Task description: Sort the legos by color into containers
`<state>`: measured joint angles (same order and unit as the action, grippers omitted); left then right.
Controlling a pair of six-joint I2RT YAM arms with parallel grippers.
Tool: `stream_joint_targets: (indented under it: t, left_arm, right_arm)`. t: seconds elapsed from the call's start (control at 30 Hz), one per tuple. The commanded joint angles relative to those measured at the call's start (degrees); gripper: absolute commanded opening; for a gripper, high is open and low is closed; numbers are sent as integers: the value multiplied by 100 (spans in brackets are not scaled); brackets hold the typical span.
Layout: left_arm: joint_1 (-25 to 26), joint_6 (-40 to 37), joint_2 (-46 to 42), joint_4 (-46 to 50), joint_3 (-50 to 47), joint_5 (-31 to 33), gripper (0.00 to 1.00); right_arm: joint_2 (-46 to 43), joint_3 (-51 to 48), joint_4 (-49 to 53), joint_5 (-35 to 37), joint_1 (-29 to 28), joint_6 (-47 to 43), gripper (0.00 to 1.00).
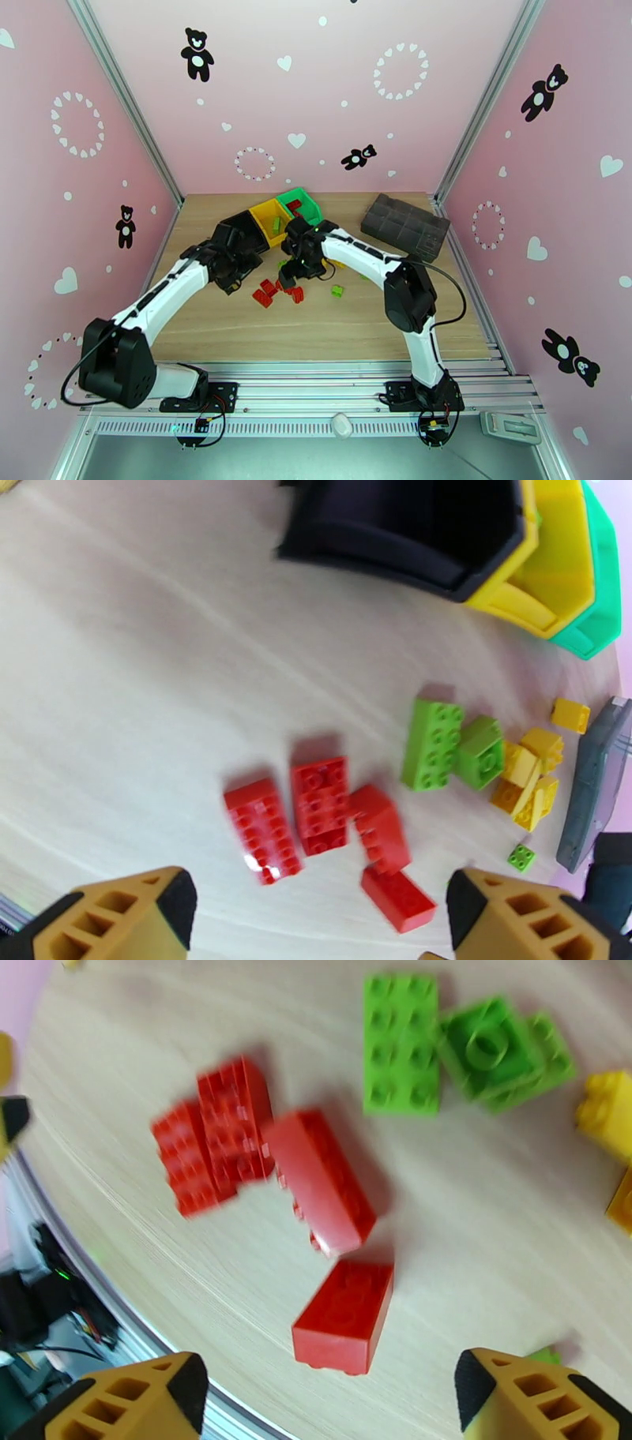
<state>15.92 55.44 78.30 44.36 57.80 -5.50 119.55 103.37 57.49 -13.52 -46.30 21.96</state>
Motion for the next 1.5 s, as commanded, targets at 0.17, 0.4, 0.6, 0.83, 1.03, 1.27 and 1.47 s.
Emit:
stream_joint_targets:
  t: [0.17, 0.4, 0.6, 0.83, 1.03, 1.27, 1.47]
  left_arm:
    - [-19, 322, -545, -70, -716, 137, 89]
    - [-19, 371, -722, -103, -944, 127, 89]
    - [8, 362, -672, -140, -964, 40, 89]
    - [59, 323, -514, -157, -843, 5, 89]
    - [108, 275, -343, -173, -696, -21, 89]
    - [283, 214, 4, -373, -419, -164, 88]
    - [553, 274, 546, -831, 14, -515, 88]
  right_arm:
    - [30, -97, 231, 487, -294, -113, 75]
    - [286, -5, 283, 596, -353, -77, 67]
    - [429, 18, 253, 579, -355, -42, 63]
    - [609, 165, 245, 560, -355, 12, 57]
    - [675, 226, 262, 661, -353, 63, 50]
    - [482, 171, 233, 605, -235, 131, 33]
    - [80, -164, 68, 271, 188, 328, 24]
